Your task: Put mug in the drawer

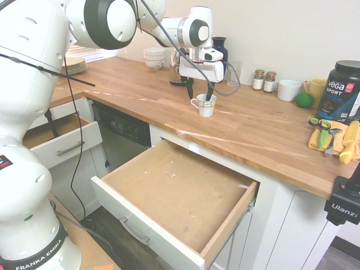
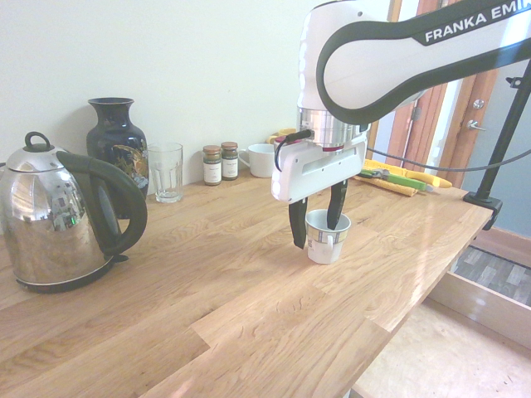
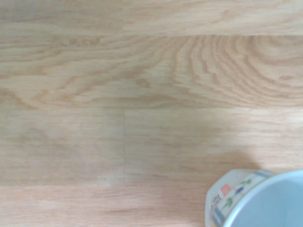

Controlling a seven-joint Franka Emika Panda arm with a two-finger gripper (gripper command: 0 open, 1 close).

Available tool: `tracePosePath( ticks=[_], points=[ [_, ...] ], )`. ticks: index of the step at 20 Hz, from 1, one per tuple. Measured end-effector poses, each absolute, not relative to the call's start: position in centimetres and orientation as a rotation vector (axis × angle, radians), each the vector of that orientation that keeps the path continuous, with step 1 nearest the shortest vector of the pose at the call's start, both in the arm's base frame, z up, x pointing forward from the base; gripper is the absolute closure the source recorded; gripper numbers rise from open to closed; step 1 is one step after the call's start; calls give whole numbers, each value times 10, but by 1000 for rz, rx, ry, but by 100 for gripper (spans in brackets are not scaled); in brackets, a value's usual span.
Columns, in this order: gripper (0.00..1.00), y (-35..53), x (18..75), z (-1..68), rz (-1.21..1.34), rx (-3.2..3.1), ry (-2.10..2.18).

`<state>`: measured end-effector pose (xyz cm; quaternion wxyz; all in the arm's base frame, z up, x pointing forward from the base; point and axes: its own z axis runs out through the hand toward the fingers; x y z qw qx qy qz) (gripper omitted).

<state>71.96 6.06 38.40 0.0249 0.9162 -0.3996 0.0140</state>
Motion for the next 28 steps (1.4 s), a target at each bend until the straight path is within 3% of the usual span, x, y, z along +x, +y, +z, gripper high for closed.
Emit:
tracePosePath(
  ticks=[18,19,28],
  points=[
    [0,58,720,354,-14,2823,-1249],
    [100,58,720,353,-16,2823,-1249],
    [100,60,721,350,-3,2830,-1250]
  ],
)
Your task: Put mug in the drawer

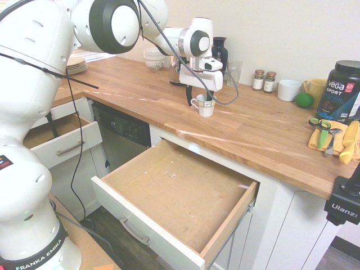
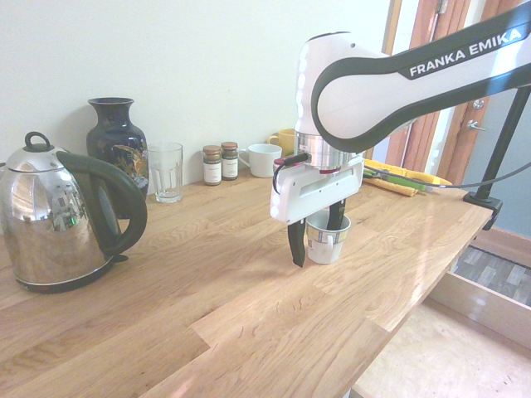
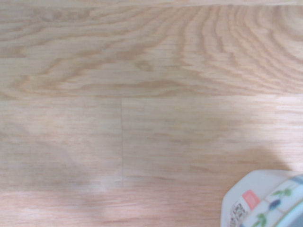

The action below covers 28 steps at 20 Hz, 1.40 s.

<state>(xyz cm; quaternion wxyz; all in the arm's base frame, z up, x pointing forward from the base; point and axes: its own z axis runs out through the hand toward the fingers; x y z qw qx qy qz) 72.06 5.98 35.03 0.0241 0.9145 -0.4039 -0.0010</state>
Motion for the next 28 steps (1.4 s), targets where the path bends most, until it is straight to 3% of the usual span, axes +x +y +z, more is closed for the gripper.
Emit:
tracePosePath(
  ticks=[28],
  points=[
    [100,52,722,350,2,2818,-1265]
  ],
)
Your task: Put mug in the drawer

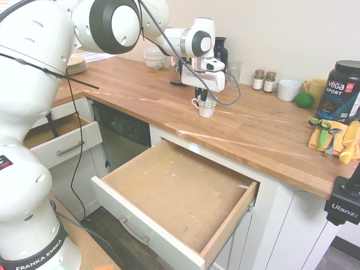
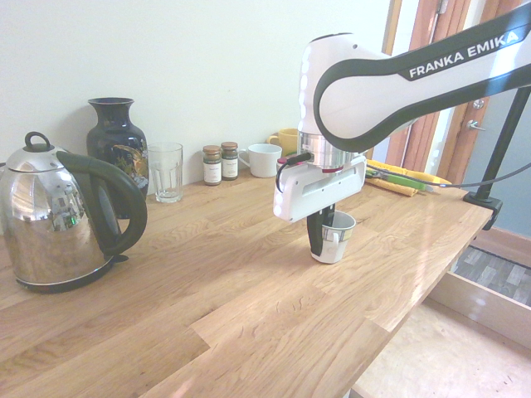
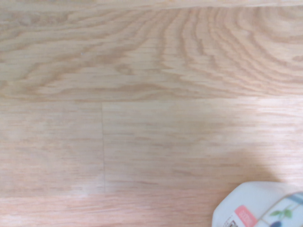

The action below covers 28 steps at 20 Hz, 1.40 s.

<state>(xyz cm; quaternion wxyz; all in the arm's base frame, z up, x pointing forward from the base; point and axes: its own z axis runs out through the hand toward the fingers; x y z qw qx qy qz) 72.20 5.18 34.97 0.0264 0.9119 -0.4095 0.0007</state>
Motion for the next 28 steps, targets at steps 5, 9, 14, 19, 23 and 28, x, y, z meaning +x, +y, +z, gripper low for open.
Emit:
tracePosePath(
  ticks=[5,9,14,19,23,28],
  points=[
    [100,56,717,353,18,2827,-1258],
    [100,54,701,370,21,2828,-1260],
    [100,42,681,393,37,2819,-1282],
    [100,38,659,409,33,2827,-1262],
    [100,31,624,422,5,2829,-1237],
    [100,9,565,425,-8,2806,-1247]
  ],
)
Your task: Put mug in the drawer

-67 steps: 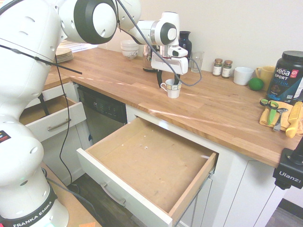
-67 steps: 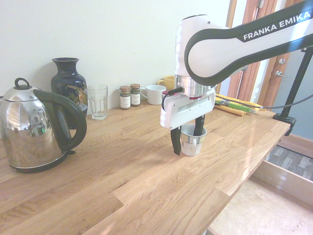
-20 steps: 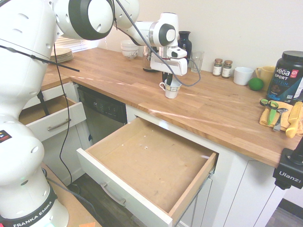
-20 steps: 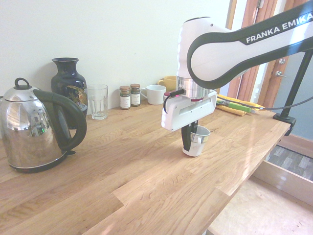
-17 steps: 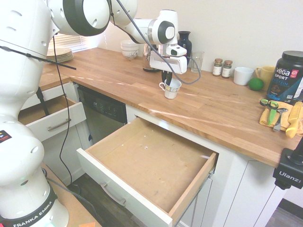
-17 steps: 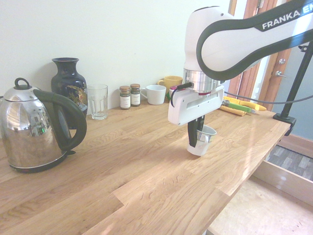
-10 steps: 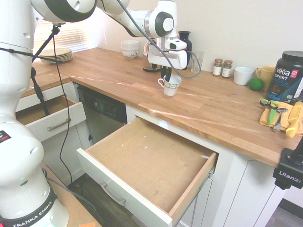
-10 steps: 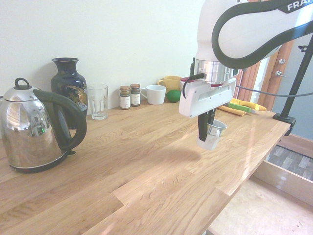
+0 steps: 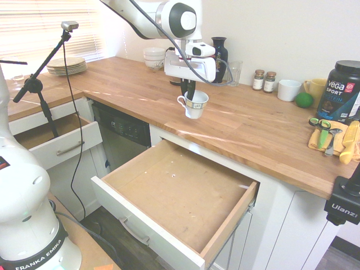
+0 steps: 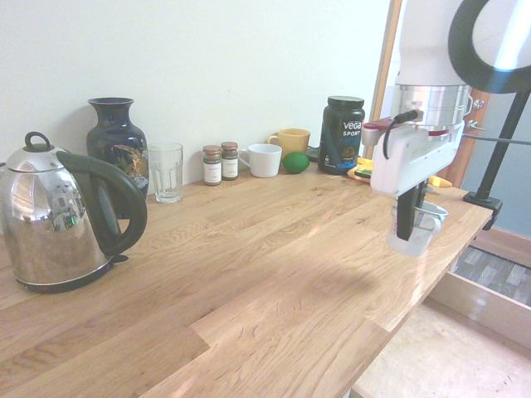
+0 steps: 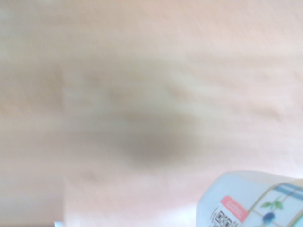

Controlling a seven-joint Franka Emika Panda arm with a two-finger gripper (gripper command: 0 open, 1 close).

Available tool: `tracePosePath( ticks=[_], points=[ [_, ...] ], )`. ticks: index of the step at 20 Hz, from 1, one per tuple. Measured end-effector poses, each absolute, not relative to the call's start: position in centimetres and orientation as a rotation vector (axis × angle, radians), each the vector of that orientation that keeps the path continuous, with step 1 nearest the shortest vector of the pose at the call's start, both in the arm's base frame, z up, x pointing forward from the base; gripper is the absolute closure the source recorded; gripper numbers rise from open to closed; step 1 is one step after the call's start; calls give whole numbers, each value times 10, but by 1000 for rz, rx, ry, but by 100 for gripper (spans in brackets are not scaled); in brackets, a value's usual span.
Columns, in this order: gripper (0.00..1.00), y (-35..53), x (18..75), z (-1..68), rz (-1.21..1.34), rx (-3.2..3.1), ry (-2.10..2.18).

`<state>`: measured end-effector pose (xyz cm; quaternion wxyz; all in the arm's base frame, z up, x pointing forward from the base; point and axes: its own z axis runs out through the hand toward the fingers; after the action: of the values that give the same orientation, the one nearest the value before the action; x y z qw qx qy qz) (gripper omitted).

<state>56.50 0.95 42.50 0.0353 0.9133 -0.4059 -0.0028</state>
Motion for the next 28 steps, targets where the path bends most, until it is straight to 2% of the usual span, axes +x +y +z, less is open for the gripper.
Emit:
tracePosePath(
  ticks=[13,23,28],
  points=[
    [100,-27,451,376,-45,2791,-1303],
    [100,-51,402,286,-96,2782,-1328],
    [100,-64,399,226,-109,2796,-1304]
  ],
)
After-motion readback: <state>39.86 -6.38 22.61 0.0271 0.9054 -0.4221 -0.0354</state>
